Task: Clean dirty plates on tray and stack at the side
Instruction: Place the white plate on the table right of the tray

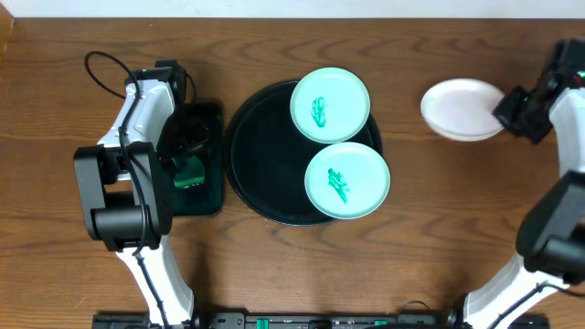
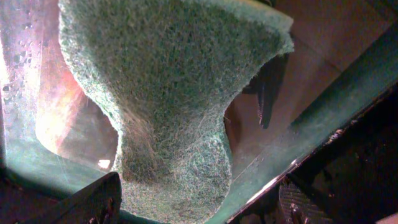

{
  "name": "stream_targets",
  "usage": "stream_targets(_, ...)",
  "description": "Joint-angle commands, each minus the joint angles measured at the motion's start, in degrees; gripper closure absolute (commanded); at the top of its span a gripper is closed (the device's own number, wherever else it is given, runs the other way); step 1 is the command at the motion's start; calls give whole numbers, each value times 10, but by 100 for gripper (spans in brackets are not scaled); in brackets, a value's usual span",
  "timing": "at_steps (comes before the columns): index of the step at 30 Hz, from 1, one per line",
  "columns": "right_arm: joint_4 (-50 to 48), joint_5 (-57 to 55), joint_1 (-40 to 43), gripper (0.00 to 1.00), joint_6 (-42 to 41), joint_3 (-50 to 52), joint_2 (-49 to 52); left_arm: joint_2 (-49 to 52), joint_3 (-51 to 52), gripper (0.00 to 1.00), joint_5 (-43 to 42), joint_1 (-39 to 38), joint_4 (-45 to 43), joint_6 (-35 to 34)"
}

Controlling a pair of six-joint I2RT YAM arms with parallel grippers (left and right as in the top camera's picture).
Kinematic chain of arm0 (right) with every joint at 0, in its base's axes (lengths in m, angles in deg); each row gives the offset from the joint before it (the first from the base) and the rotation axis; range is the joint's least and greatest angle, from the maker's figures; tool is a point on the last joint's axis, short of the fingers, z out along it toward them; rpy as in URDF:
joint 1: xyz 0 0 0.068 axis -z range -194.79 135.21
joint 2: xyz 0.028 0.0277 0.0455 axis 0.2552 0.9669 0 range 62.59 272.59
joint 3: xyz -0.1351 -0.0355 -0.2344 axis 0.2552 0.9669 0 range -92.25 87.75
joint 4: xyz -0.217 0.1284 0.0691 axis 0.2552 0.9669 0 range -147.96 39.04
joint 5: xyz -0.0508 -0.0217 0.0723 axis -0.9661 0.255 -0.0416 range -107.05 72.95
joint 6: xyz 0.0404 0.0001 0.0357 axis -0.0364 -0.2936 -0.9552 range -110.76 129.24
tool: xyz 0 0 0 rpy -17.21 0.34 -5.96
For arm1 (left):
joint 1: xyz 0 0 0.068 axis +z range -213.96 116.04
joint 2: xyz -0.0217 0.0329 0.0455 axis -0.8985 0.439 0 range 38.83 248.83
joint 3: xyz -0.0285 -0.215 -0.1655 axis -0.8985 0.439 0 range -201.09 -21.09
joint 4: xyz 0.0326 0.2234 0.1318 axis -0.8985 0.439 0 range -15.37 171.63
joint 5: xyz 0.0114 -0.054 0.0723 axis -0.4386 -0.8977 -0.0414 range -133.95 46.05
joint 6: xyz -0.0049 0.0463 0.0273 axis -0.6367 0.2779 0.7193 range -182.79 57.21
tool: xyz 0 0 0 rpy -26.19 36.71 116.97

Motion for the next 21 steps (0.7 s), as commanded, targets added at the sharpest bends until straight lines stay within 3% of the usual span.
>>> stream_targets(1, -5, 6, 1, 99, 9, 9, 37, -18, 4, 19, -2, 2, 7, 3)
stream_targets(8, 0, -3, 1, 97, 14, 9, 63, -18, 4, 19, -2, 2, 9, 3)
stream_targets(11, 10, 11, 1, 58, 61, 8, 58, -18, 4, 18, -2, 2, 9, 3)
stream_targets(14, 20, 15, -4, 61, 115, 7, 36, -18, 4, 18, -2, 2, 9, 3)
stream_targets(21, -3, 33, -58, 38, 183, 7, -112, -18, 4, 19, -2, 2, 9, 3)
